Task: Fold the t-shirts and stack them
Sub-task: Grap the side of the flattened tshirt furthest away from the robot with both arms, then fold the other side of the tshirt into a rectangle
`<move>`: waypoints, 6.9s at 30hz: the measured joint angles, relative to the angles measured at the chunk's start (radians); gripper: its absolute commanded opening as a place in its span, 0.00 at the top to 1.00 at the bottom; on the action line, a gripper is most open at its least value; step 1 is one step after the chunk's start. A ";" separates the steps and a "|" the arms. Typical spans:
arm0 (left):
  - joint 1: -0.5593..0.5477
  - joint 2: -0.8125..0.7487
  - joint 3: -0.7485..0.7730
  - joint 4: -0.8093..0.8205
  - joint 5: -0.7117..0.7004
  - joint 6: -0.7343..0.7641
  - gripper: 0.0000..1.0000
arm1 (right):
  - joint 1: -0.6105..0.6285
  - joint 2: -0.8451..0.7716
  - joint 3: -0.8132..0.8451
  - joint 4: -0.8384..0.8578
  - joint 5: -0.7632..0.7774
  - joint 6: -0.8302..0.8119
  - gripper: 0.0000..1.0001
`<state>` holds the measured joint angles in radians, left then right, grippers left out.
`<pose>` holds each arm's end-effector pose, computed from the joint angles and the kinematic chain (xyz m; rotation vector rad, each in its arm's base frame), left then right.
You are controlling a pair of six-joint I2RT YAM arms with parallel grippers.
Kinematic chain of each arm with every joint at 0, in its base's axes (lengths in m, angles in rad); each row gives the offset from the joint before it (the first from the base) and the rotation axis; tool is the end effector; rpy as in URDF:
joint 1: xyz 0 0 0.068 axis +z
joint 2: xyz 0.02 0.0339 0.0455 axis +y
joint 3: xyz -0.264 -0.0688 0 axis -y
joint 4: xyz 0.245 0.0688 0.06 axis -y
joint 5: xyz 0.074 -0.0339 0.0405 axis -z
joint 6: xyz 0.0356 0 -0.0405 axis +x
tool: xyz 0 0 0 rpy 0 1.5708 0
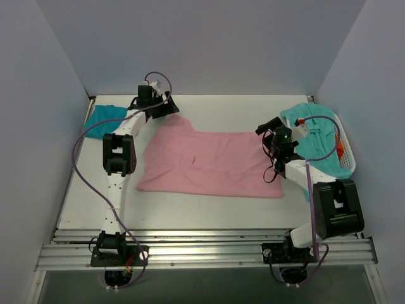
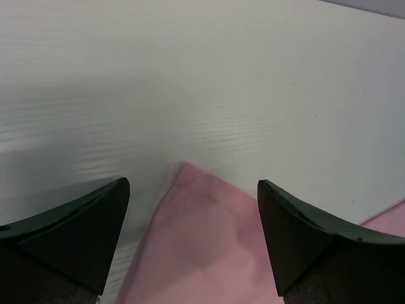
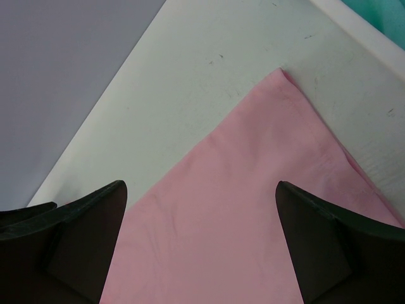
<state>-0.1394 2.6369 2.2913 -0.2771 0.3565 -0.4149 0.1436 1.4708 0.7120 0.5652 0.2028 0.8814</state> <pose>0.5817 -0.0942 0.1520 -0.1019 2.2338 -0.6984 0.3173 0.0386 0.2302 0.7847 1.6143 0.5632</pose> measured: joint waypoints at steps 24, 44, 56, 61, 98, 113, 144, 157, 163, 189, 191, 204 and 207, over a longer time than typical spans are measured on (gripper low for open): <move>-0.027 0.031 0.071 -0.080 -0.021 -0.001 0.28 | -0.013 0.011 -0.002 0.009 -0.012 0.007 0.00; -0.028 0.119 0.239 -0.214 -0.048 -0.023 0.61 | -0.053 0.011 -0.030 0.031 -0.056 0.014 0.00; -0.028 0.145 0.284 -0.258 -0.050 -0.027 0.97 | -0.084 0.011 -0.050 0.042 -0.076 0.019 0.00; -0.029 0.145 0.287 -0.263 -0.050 -0.027 0.98 | -0.085 0.011 -0.050 0.048 -0.078 0.019 0.00; -0.003 -0.055 -0.152 0.056 -0.133 -0.173 0.98 | -0.111 0.584 0.600 -0.248 0.019 -0.109 0.00; 0.005 -0.060 -0.082 -0.098 -0.246 -0.129 0.98 | -0.109 0.571 0.621 -0.335 0.067 -0.126 0.00; 0.011 -0.055 -0.061 -0.132 -0.247 -0.119 0.98 | -0.058 0.687 0.700 -0.322 0.026 -0.132 1.00; 0.011 -0.104 -0.153 -0.081 -0.231 -0.086 0.98 | -0.058 0.687 0.715 -0.328 0.024 -0.146 1.00; 0.011 -0.167 -0.222 -0.077 -0.228 -0.069 0.98 | -0.058 0.671 0.722 -0.340 0.018 -0.153 1.00; -0.031 -0.605 -0.713 0.027 -0.240 -0.024 0.98 | -0.058 0.364 0.462 -0.338 0.005 -0.153 1.00; -0.037 -0.655 -0.774 0.042 -0.248 -0.021 0.98 | -0.058 0.339 0.430 -0.338 0.005 -0.153 1.00; -0.071 -0.945 -1.061 0.076 -0.324 -0.010 0.98 | -0.058 0.158 0.269 -0.327 0.006 -0.147 1.00; -0.094 -1.007 -1.117 0.076 -0.356 -0.006 0.98 | -0.058 0.119 0.224 -0.324 0.005 -0.145 1.00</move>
<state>-0.2333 1.6299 1.1748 -0.2012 0.0006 -0.4210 0.0860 1.5902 0.9360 0.2413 0.2081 0.7361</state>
